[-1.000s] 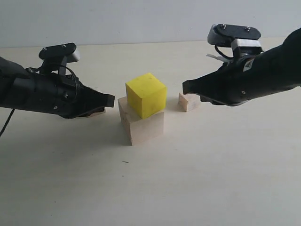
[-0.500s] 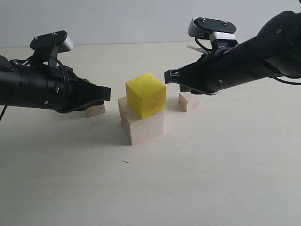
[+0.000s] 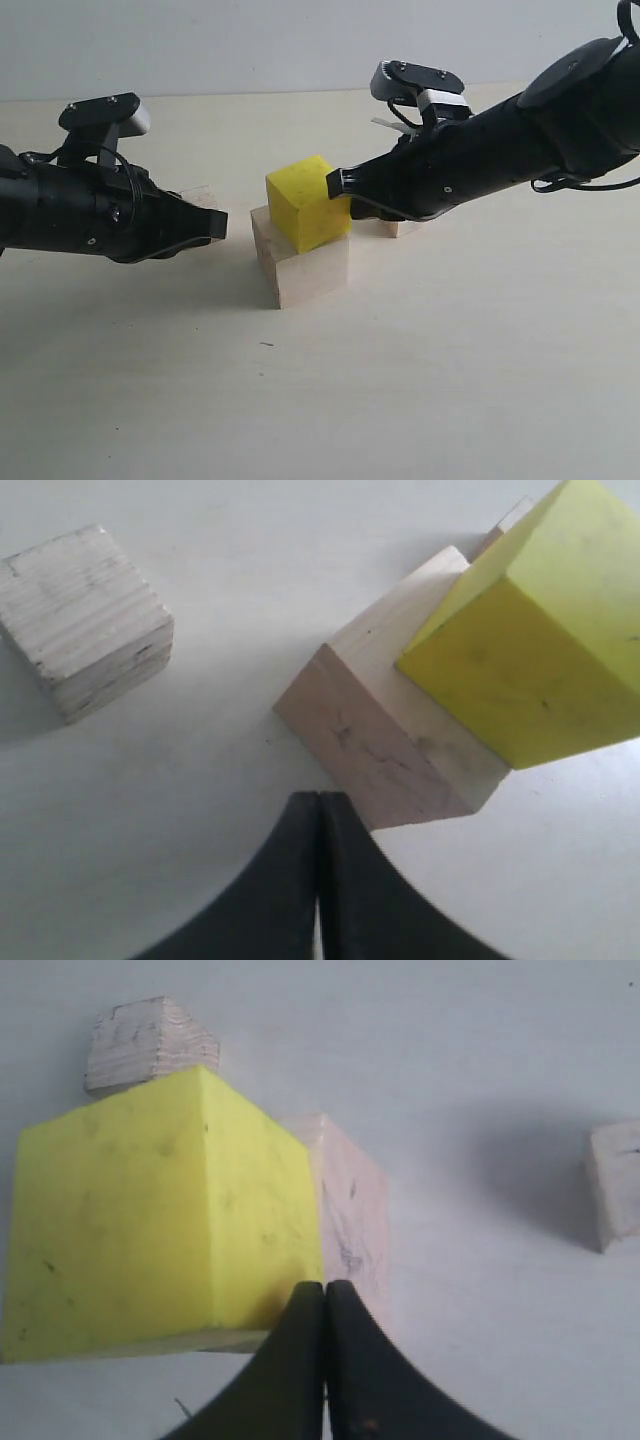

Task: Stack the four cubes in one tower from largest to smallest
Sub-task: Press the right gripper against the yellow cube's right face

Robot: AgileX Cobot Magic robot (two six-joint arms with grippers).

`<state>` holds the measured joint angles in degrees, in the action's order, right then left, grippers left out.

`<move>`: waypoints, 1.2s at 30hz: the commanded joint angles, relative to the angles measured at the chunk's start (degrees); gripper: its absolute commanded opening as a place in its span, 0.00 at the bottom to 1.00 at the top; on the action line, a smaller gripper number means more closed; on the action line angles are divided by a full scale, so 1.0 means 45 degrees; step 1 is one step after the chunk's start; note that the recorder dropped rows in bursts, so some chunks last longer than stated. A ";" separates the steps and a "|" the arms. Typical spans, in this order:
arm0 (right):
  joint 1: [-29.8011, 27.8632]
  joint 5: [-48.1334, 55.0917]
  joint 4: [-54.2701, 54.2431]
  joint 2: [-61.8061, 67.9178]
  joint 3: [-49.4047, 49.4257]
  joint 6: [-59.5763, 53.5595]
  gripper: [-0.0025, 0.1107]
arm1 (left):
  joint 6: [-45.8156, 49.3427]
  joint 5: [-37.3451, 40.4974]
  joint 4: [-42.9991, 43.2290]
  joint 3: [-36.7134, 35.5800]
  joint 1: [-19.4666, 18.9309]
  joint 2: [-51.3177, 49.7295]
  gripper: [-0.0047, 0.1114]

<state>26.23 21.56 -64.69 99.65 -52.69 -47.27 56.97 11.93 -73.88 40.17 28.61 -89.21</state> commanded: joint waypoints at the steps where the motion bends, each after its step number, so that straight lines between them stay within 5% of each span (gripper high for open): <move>1: -0.0048 0.0511 -0.0841 0.0008 -0.0094 -0.0965 0.02 | 0.0095 -0.0066 -0.0023 -0.0043 -0.0020 0.0130 0.04; 22: -0.0048 0.0462 -0.2894 0.0155 -0.0094 -0.3371 0.02 | 0.0091 0.0046 -0.0023 -0.0043 -0.0020 0.0130 0.04; 36: -0.0048 0.0508 -0.7279 0.1056 -0.0094 -0.7847 0.02 | 0.0237 0.0189 -0.0023 -0.0043 -0.0020 0.0130 0.04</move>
<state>26.23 23.69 -93.87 104.08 -52.69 -78.76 57.47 12.50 -73.88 40.17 28.61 -89.21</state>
